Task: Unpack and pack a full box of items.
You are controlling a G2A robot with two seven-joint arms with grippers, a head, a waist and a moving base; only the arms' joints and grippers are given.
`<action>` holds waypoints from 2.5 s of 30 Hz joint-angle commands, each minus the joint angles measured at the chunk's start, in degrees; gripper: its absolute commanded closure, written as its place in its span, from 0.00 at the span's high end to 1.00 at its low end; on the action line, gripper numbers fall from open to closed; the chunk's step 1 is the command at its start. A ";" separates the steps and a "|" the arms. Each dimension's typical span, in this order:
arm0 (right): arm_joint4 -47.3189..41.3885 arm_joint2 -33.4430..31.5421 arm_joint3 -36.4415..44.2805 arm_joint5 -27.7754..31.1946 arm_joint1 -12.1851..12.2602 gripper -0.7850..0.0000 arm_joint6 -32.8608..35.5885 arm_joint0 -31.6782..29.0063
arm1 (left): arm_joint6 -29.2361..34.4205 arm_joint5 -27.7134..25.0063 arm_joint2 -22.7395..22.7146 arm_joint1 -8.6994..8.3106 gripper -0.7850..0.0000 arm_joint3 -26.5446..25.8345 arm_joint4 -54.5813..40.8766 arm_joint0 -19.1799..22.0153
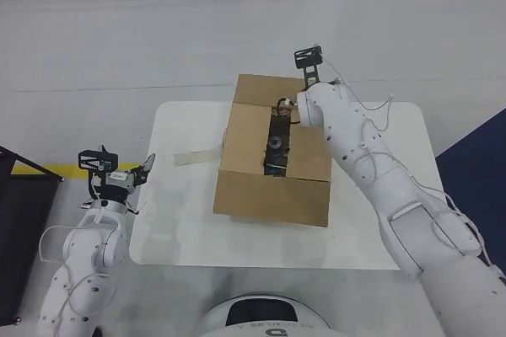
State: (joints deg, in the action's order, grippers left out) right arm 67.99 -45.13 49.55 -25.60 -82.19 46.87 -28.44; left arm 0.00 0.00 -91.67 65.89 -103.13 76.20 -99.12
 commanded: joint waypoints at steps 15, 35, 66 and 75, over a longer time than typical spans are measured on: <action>-6.53 -15.81 18.32 13.28 5.28 1.00 -6.99 -13.20 | 0.00 0.00 0.00 0.00 1.00 0.00 0.00 0.00; -38.53 -20.09 23.68 43.02 6.94 1.00 6.55 -24.12 | 0.00 0.00 0.00 0.00 1.00 0.00 0.00 0.00; -50.24 -4.25 22.11 45.65 1.27 1.00 3.92 -13.55 | -1.93 -1.02 -4.21 0.38 1.00 -0.18 -10.89 -0.33; -43.00 9.73 14.34 45.42 -3.79 1.00 -0.69 -7.91 | -0.74 -5.29 -8.51 0.44 1.00 -0.76 -19.00 -1.74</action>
State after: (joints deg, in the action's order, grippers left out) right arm 25.05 -37.00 65.86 19.69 -85.29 45.59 -37.26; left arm -0.75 -4.93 -99.96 66.30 -103.82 57.98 -100.69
